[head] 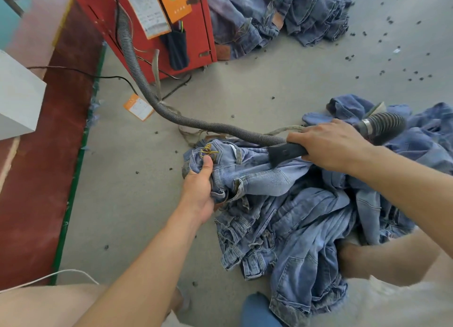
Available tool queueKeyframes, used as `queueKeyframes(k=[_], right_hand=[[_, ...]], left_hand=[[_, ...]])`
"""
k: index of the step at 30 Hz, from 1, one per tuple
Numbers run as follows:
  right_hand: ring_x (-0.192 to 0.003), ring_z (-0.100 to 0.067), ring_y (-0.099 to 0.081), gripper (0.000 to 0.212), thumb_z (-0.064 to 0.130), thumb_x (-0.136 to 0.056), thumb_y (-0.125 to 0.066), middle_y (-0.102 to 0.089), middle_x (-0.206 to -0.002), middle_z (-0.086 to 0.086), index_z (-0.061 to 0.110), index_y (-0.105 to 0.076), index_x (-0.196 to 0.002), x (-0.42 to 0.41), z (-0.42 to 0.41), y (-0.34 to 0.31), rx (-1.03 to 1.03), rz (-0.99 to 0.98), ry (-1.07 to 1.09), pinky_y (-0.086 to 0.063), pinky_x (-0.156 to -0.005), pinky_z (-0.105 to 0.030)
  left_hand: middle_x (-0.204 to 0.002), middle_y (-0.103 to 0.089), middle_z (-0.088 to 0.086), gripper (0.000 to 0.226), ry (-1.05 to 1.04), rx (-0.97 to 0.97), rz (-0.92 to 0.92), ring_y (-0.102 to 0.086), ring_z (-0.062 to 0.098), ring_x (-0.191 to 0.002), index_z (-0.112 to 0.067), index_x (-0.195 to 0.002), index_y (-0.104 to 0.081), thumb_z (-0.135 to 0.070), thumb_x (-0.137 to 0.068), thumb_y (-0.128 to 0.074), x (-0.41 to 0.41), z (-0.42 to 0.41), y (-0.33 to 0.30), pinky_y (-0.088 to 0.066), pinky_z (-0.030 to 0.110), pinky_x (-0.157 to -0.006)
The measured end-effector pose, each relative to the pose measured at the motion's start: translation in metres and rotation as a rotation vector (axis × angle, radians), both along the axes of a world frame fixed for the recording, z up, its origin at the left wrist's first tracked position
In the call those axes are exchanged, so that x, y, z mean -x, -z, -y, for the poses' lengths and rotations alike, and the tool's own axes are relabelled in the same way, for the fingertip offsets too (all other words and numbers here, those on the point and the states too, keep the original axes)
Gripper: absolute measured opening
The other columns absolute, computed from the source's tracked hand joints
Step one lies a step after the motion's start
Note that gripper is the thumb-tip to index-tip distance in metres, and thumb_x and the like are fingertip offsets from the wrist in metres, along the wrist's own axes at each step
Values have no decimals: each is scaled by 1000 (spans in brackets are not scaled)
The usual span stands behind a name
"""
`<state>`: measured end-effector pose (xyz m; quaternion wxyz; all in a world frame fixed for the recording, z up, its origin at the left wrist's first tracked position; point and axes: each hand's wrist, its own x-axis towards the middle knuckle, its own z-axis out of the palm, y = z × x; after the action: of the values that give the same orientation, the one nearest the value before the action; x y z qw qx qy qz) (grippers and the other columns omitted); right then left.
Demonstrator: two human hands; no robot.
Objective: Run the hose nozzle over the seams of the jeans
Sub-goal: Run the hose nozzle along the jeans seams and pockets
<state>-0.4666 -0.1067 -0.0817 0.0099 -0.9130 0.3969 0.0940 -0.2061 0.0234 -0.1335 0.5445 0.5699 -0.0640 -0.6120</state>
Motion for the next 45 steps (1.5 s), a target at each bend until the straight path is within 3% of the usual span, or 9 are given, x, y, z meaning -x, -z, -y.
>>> queueKeyframes(k=[3,7,12,16,22,28,30,32,45], right_hand=[[-95,-22,-65,28,26,-99,-52,-64,-95,9,41,-50,-123,-13,-12,4,-2,-42,12,-42,-80,-38],[-103,-19,-65,28,49,-98,-56,-67,-105,13,43,-50,-126,-33,-31,-8,-93,78,-44,-44,-94,-40],[-78,-16,-58,39,38,-92,-75,-63,-89,14,43,-54,-125,-13,-9,-41,-171,482,203,-42,-80,-33],[-86,-28,-58,43,35,-90,-76,-62,-92,5,42,-51,-124,14,10,-50,-189,385,279,-49,-81,-42],[-109,-24,-59,38,41,-99,-63,-65,-108,8,42,-48,-134,17,-2,-25,-68,176,132,-40,-95,-48],[-112,-25,-58,46,42,-99,-63,-66,-115,5,41,-44,-140,17,-7,-16,-25,138,111,-40,-95,-46],[-111,-24,-59,46,42,-98,-65,-66,-113,5,41,-45,-139,17,-7,-19,-27,162,111,-40,-94,-45],[-111,-23,-58,46,42,-97,-66,-65,-112,6,41,-45,-138,17,-7,-20,-33,168,106,-39,-94,-44],[-102,-17,-58,30,40,-98,-63,-59,-98,16,44,-47,-123,17,0,-2,-64,54,19,-38,-90,-40]], left_hand=[[-124,-73,18,41,36,26,-11,-71,38,-113,-7,-133,-63,-34,-109,-45,5,0,-3,-56,57,-97],[-116,-76,13,37,68,-76,119,-76,32,-101,-13,-127,-66,-40,-106,-51,4,1,4,-64,45,-77],[-110,-78,2,81,333,-192,474,-72,26,-107,-17,-115,-72,-64,-53,-94,-4,-5,13,-55,52,-100],[-95,-72,9,33,384,-300,694,-66,25,-83,-11,-102,-65,-34,-85,-82,-4,-5,29,-56,37,-72],[-118,-74,17,19,211,-179,320,-70,32,-106,-7,-116,-66,0,-100,-59,8,3,29,-54,52,-100],[-114,-75,20,28,36,-274,-84,-75,34,-90,-3,-123,-69,-7,-94,-68,18,18,25,-63,49,-81],[-104,-77,17,36,158,-349,-78,-73,29,-71,-5,-112,-73,-18,-81,-85,21,21,23,-63,43,-71],[-107,-77,20,46,310,-381,-27,-73,31,-79,-3,-114,-74,-21,-74,-90,23,24,27,-61,50,-86],[-103,-76,23,41,408,-193,-42,-76,33,-79,1,-119,-70,-31,-94,-70,13,27,26,-64,46,-68]])
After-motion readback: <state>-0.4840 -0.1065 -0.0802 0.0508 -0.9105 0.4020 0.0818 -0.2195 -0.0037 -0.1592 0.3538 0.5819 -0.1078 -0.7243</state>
